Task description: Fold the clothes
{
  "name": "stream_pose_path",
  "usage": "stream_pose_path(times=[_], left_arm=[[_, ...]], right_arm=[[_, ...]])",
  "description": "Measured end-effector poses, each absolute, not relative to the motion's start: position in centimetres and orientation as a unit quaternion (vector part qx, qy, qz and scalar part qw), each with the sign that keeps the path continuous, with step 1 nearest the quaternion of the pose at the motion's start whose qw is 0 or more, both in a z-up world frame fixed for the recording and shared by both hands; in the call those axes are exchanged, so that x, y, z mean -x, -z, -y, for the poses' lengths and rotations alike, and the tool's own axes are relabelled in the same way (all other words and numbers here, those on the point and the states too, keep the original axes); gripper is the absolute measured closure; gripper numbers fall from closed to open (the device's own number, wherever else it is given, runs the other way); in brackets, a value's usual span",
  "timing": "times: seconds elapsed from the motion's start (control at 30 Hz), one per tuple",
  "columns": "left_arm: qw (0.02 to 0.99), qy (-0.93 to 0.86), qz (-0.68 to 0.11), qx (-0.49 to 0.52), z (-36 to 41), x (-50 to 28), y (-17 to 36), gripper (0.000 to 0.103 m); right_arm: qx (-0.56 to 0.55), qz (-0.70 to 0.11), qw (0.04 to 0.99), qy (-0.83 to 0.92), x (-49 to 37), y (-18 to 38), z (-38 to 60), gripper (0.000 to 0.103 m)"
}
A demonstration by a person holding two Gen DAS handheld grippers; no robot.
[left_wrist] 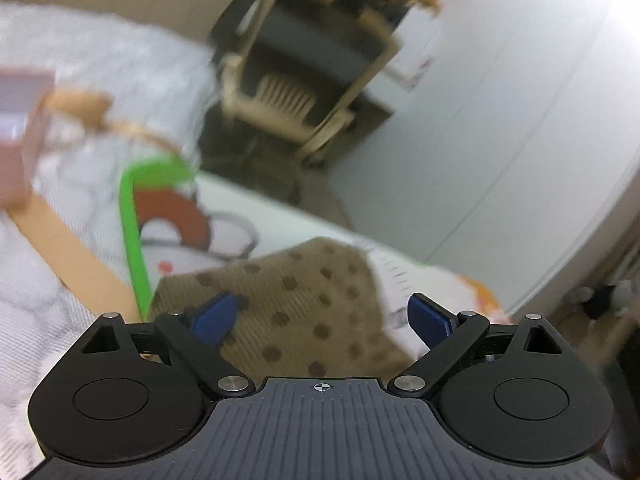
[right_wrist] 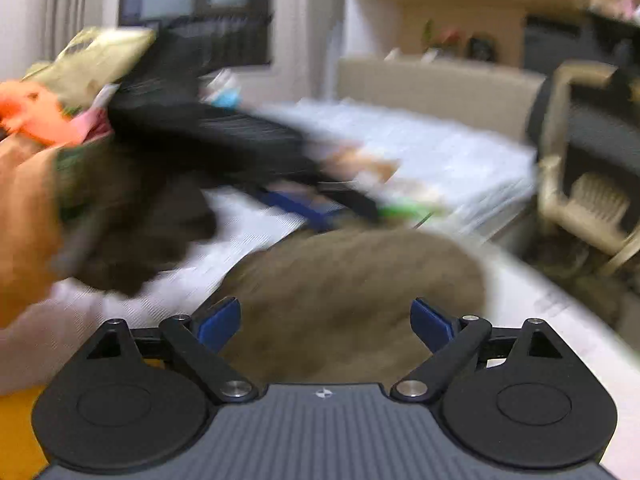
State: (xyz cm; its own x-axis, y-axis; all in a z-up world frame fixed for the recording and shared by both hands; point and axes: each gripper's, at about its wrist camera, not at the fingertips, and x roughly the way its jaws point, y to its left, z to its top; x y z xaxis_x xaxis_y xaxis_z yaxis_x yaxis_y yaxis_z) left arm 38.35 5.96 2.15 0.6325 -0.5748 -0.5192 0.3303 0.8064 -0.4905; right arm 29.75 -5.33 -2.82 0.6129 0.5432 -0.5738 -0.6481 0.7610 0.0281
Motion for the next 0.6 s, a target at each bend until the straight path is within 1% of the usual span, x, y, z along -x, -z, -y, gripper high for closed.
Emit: stream_pose_path(times=[0.03, 0.07, 0.1, 0.23, 0.4, 0.47, 0.53, 0.6], left_arm=[[0.885, 0.254, -0.348, 0.175, -5.7, -39.3, -1.2, 0.007], [0.887, 0.257, -0.343, 0.172, -5.6, -39.6, -0.9, 0.007], [0.887, 0.257, -0.343, 0.173, -5.5, -39.8, -1.0, 0.007], [0.893, 0.247, -0.338, 0.166, -5.9, -39.3, -1.7, 0.007], [0.919, 0.210, -0.304, 0.140, -7.1, -33.5, -3.4, 0.007], [0.919, 0.225, -0.301, 0.120, -6.6, -30.7, -3.4, 0.006], [0.911, 0.249, -0.310, 0.106, -5.9, -28.2, -2.9, 0.006], [0.911, 0.245, -0.327, 0.064, -4.6, -26.6, -1.7, 0.006]], right_arm=[[0.091, -0.306, 0.887, -0.335, -29.7, 4.0, 4.8, 0.010], [0.089, -0.307, 0.887, -0.333, -29.6, 4.1, 5.1, 0.009], [0.087, -0.303, 0.890, -0.329, -29.5, 3.8, 5.7, 0.007], [0.078, -0.289, 0.900, -0.316, -29.1, 2.7, 7.8, 0.007], [0.067, -0.271, 0.912, -0.299, -28.6, 1.4, 10.5, 0.006], [0.071, -0.263, 0.922, -0.275, -28.7, 1.2, 11.5, 0.005], [0.096, -0.259, 0.935, -0.223, -29.5, 1.9, 12.1, 0.005], [0.125, -0.273, 0.937, -0.180, -30.3, 3.3, 12.2, 0.005]])
